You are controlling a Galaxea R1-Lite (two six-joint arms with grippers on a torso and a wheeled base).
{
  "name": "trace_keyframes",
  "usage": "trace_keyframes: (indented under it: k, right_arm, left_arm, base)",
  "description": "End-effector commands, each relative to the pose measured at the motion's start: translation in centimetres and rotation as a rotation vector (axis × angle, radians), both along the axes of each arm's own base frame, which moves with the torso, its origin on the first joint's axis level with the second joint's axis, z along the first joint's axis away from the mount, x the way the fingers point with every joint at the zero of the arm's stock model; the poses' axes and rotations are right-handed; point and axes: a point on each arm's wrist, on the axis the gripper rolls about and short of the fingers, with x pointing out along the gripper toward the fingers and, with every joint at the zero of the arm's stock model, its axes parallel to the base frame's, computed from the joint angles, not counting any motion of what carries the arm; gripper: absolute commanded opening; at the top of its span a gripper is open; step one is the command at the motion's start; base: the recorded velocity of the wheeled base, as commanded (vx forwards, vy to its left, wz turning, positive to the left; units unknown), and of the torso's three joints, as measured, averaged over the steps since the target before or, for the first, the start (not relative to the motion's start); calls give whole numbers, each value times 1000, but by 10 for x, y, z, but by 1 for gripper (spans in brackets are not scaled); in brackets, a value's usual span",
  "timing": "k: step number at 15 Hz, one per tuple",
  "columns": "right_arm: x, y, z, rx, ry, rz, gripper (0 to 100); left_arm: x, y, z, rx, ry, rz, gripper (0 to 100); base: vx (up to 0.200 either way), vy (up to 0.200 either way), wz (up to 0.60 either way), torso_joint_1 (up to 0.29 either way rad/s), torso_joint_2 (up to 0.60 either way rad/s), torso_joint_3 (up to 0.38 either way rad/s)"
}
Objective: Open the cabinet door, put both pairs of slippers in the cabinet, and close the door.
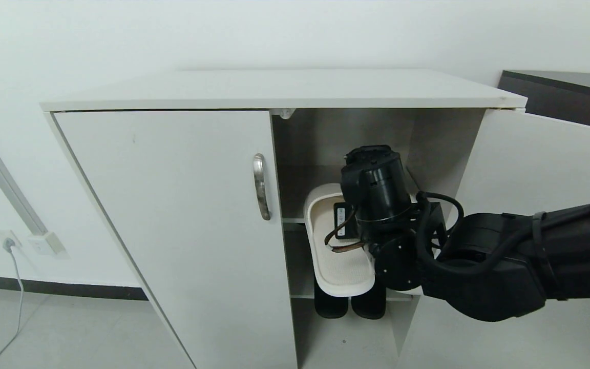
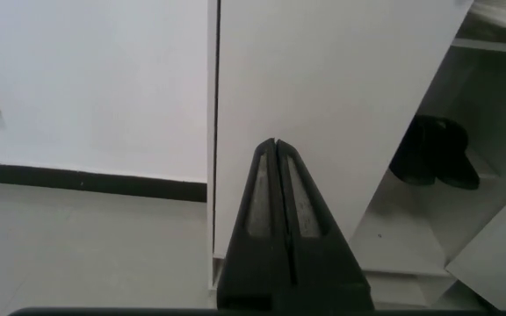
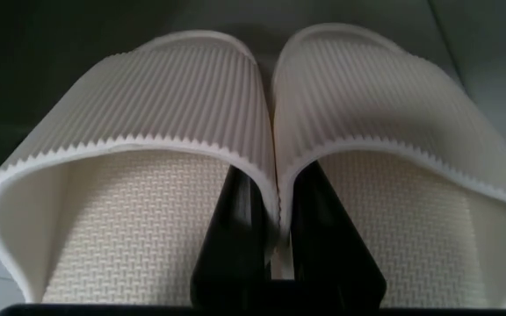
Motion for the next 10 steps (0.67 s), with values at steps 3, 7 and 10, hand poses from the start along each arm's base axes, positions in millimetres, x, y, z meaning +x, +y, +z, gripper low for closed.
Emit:
trace_keyframes:
  k: [3, 7, 10]
  right_arm:
    - [17, 3, -14, -6, 3, -26, 0]
    - [37, 1, -25, -9, 16, -49, 0]
    - [53, 7, -25, 9, 12, -23, 0]
  left_arm:
    - [0, 0, 0, -2, 1, 1, 0]
    - [0, 0, 0, -2, 1, -1, 0]
    - [0, 0, 0, -2, 1, 1, 0]
  base:
    - [0, 0, 0, 0, 0, 0]
    - [0, 0, 0, 0, 0, 0]
    - [0, 0, 0, 0, 0, 0]
